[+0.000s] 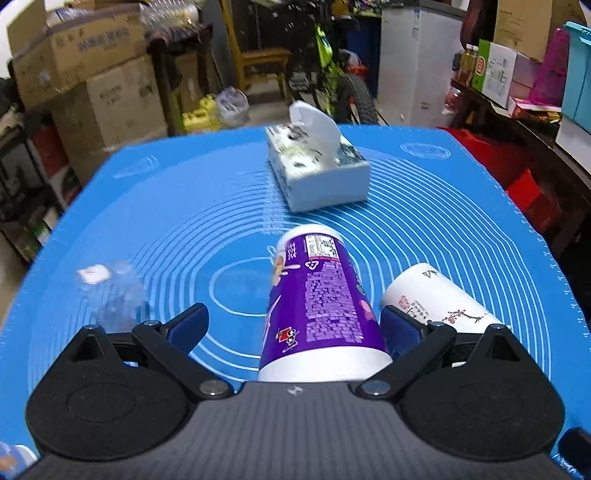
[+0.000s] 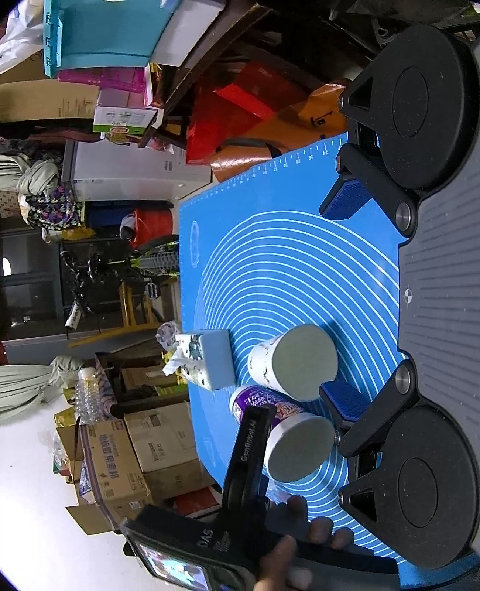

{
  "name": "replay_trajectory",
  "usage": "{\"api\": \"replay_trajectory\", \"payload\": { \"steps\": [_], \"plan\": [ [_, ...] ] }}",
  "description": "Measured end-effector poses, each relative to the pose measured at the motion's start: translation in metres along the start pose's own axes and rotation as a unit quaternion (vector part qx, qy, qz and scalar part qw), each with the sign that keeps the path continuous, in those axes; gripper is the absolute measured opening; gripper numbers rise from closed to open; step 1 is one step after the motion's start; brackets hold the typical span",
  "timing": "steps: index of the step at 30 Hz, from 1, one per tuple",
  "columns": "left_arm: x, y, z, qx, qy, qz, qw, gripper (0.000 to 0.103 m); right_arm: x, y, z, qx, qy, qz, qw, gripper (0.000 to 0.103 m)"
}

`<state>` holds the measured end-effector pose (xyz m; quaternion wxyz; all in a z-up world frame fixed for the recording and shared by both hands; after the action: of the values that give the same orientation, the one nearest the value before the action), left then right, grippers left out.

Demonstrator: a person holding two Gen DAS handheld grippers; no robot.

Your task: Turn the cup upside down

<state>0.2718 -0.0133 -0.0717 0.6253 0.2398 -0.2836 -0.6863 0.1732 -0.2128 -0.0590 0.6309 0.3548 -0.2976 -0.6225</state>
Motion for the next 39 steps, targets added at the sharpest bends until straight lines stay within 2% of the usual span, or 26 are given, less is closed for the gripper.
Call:
{"api": "replay_trajectory", "payload": {
  "steps": [3, 6, 7, 14, 18, 22, 26, 33, 39],
  "plan": [
    [0.004, 0.000, -0.007, -0.014, -0.020, 0.002, 0.9997, 0.092, 0.000, 0.000, -0.002, 0.000, 0.000, -0.001, 1.000, 0.094],
    [0.010, -0.001, -0.010, -0.028, -0.056, 0.012, 0.9980, 0.075, -0.001, -0.001, -0.002, 0.000, -0.002, -0.002, 1.000, 0.094],
    [0.011, -0.001, -0.008, -0.028, -0.059, 0.014, 0.9977, 0.073, -0.001, -0.001, -0.002, 0.001, -0.003, -0.002, 1.000, 0.094],
    [0.014, 0.000, 0.011, -0.019, -0.046, 0.002, 0.9988, 0.071, 0.000, 0.000, 0.004, 0.009, -0.002, -0.003, 1.000, 0.094],
    [0.015, -0.006, 0.039, -0.005, -0.050, -0.004, 0.9987, 0.071, -0.004, 0.000, 0.012, 0.014, 0.004, -0.004, 1.000, 0.094],
    [0.020, -0.022, 0.077, 0.005, -0.058, -0.016, 0.9982, 0.071, -0.010, -0.004, 0.026, 0.018, 0.008, 0.000, 1.000, 0.094],
    [0.028, -0.049, 0.105, -0.004, -0.064, -0.034, 0.9974, 0.071, -0.011, -0.009, 0.040, 0.019, 0.009, -0.003, 1.000, 0.094],
    [0.039, -0.093, 0.107, -0.036, -0.077, -0.031, 0.9959, 0.071, -0.006, -0.024, 0.053, 0.006, 0.000, -0.010, 1.000, 0.094],
    [0.047, -0.109, 0.095, -0.050, -0.088, -0.023, 0.9946, 0.071, 0.000, -0.030, 0.054, -0.001, -0.005, -0.006, 1.000, 0.094]
  ]
}}
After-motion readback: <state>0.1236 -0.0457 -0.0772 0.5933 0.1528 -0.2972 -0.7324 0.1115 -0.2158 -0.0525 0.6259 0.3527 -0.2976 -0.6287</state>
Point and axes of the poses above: each gripper's, at about its wrist camera, not at the fingertips, and z roughly against the way its jaws point, x to its right, y to its top, the point moved 8 cm from there along -z, roughly the way its jaws point, and after that the axes turned 6 degrees about -y, right-handed, at the moved point
